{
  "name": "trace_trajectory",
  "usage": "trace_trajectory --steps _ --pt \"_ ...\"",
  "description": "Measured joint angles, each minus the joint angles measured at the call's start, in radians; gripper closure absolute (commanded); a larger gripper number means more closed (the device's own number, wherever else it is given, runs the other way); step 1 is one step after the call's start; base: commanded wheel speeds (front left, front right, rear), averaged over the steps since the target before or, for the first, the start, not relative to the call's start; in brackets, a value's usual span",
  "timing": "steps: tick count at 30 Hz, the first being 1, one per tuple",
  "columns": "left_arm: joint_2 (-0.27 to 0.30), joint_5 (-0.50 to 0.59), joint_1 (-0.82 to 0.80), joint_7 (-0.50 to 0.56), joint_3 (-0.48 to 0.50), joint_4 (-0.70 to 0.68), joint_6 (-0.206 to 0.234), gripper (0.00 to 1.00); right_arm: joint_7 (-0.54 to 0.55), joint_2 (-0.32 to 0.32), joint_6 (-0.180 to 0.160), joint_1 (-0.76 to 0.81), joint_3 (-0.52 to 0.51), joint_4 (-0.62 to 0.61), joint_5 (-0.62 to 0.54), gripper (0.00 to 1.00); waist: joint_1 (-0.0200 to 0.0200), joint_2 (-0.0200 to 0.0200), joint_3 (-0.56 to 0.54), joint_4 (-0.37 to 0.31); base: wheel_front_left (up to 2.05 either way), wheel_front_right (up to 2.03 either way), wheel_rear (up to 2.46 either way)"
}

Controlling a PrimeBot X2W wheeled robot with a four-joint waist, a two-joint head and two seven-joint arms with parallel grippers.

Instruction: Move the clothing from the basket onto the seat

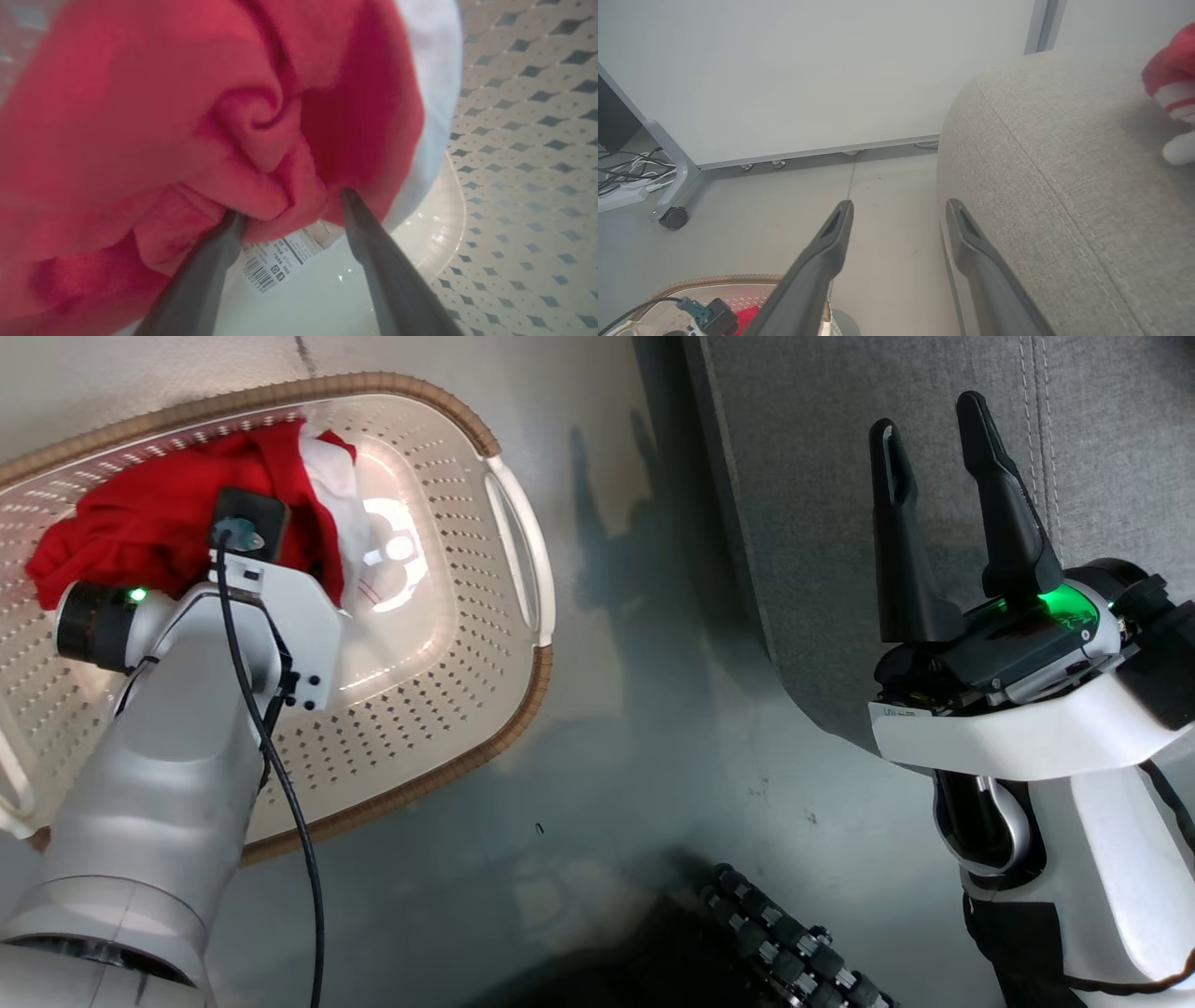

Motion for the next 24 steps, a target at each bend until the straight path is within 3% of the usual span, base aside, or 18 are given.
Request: trace_trajectory --steps 1,2,3,12,24 --pt "0.003 -0.003 -0.002 0.004 0.001 0.003 0.002 0.0 0.0 0.0 0.0 0.0 0.001 -0.001 0.001 0.0 0.0 0.0 0.004 -0.006 0.0 0.0 0.0" --pt "0.003 -0.003 -0.003 -0.002 0.0 0.006 0.012 0.58 0.0 0.0 0.0 0.0 0.001 -0.001 0.005 0.0 0.0 0.0 0.008 -0.01 0.0 0.0 0.0" --pt "0.003 -0.003 -0.006 -0.006 -0.002 0.007 0.014 1.0 0.0 0.0 0.0 0.0 0.001 -0.001 0.009 0.0 0.0 0.0 0.011 -0.013 0.0 0.0 0.0" --pt "-0.01 -0.005 -0.004 -0.066 -0.025 0.015 0.006 1.0 0.0 0.0 0.0 0.0 -0.004 0.016 0.0 0.0 0.0001 0.0 -0.016 0.007 0.0 0.0 0.0" --pt "-0.077 0.0 0.131 -0.242 -0.086 -0.015 -0.057 1.0 0.0 0.0 0.0 0.039 -0.029 0.059 -0.085 0.0 0.0 0.0 -0.164 0.08 0.0 0.0 0.0"
